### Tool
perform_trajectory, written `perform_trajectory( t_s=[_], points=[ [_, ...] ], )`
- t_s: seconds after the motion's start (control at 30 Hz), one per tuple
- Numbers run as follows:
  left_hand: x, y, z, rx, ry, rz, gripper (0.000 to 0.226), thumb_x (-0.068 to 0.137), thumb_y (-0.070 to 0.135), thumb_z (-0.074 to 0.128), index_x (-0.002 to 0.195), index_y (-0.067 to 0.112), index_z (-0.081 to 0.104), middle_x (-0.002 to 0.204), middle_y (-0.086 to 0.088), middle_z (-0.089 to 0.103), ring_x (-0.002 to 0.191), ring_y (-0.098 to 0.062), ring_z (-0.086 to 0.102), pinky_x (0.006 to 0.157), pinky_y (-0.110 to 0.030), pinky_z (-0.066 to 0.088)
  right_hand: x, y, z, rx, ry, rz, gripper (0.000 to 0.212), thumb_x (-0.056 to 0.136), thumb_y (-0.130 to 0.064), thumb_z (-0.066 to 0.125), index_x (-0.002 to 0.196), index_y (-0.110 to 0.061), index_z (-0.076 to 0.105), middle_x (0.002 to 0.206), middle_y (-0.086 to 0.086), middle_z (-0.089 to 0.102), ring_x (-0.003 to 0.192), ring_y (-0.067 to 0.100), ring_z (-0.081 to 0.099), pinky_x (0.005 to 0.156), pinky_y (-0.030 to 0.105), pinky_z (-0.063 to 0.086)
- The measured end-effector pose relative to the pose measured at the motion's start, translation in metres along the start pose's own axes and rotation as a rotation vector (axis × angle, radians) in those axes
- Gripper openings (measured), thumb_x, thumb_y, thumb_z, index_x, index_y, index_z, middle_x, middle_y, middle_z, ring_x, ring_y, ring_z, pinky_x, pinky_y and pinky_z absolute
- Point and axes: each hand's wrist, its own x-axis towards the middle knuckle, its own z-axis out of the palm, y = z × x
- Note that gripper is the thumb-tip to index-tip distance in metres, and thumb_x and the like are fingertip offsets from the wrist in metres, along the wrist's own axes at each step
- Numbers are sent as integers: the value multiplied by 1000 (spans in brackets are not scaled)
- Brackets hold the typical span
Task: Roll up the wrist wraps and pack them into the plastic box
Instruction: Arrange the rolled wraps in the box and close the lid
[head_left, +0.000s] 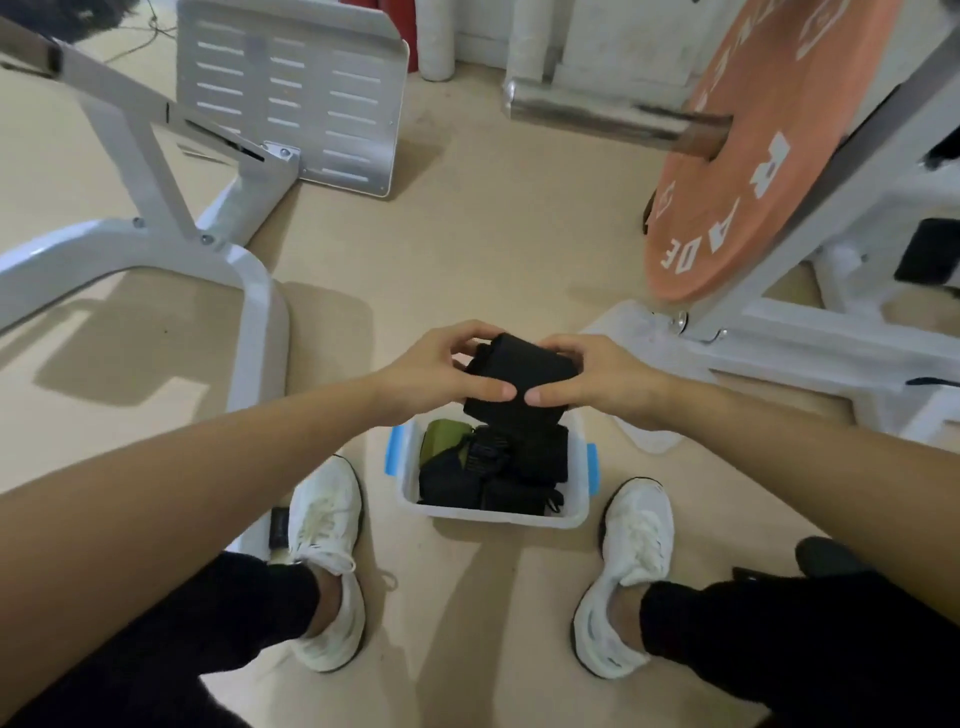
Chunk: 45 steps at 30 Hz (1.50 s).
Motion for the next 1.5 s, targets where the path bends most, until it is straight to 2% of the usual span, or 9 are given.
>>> perform_trajectory(
  t_s=[0.2, 0.37, 0.53, 0.7, 0.83, 1.0, 1.17, 1.33, 1.5],
  points=[
    [35, -101, 15, -62, 65, -135, 46, 87, 20, 82, 131, 22, 66, 125, -11, 67, 107, -27, 71, 84, -27, 60, 41, 95, 34, -44, 86, 52, 41, 85, -29, 81, 123, -23, 67, 116, -3, 72, 108, 17, 69, 92, 36, 59],
    [63, -161, 26, 93, 79, -241, 38, 91, 27, 77, 126, 18, 67, 119, -4, 70, 112, -21, 68, 100, -37, 56, 50, 170, 29, -541, 378, 18, 51, 82, -39, 79, 129, -24, 64, 133, 0, 58, 124, 24, 50, 103, 36, 42],
    [92, -174, 32, 297, -19, -321, 48, 95, 33, 71, 138, 15, 61, 133, -3, 65, 128, -22, 59, 108, -32, 45, 37, 221, 28, -828, 296, 23, 80, 78, -49, 79, 148, -29, 47, 166, 2, 17, 143, 34, 23, 109, 51, 29],
    [117, -178, 41, 464, 79, -377, 63, 86, 49, 77, 137, 14, 62, 133, -3, 67, 124, -22, 61, 107, -35, 48, 38, 241, 41, -790, 234, 11, 94, 82, -51, 76, 158, -32, 25, 167, -5, -22, 150, 33, 14, 114, 53, 26],
    [94, -197, 72, 106, 444, -419, 86, 68, 48, 91, 140, 18, 53, 130, 0, 62, 119, -17, 61, 105, -35, 51, 39, 244, 44, -742, 280, -30, 91, 81, -50, 76, 157, -33, 29, 168, -6, -20, 150, 33, 16, 116, 54, 25],
    [76, -202, 106, -107, 603, -323, 78, 78, 32, 88, 143, 17, 48, 127, 7, 57, 118, -11, 57, 100, -24, 48, 41, 249, 49, -672, 358, -87, 89, 77, -50, 79, 153, -32, 36, 170, -4, -11, 148, 32, 22, 114, 48, 28],
    [82, -208, 87, -33, 482, -320, 61, 80, 36, 84, 134, 21, 59, 123, 7, 63, 115, -15, 63, 100, -35, 55, 40, 252, 50, -610, 384, -116, 84, 78, -46, 80, 151, -29, 42, 170, -7, -7, 146, 27, 23, 114, 38, 29],
    [101, -193, 55, 77, 139, -475, 53, 85, 31, 83, 133, 22, 62, 119, 1, 65, 107, -20, 65, 78, -30, 58, 40, 252, 50, -572, 388, -115, 80, 80, -43, 80, 150, -29, 43, 169, -11, -8, 147, 24, 21, 113, 33, 27],
    [112, -206, 76, 189, 360, -425, 61, 82, 42, 83, 133, 19, 59, 115, 4, 61, 110, -19, 62, 91, -30, 52, 39, 251, 50, -554, 388, -104, 79, 80, -42, 80, 149, -29, 44, 169, -12, -7, 146, 23, 21, 111, 31, 27]
  ],
)
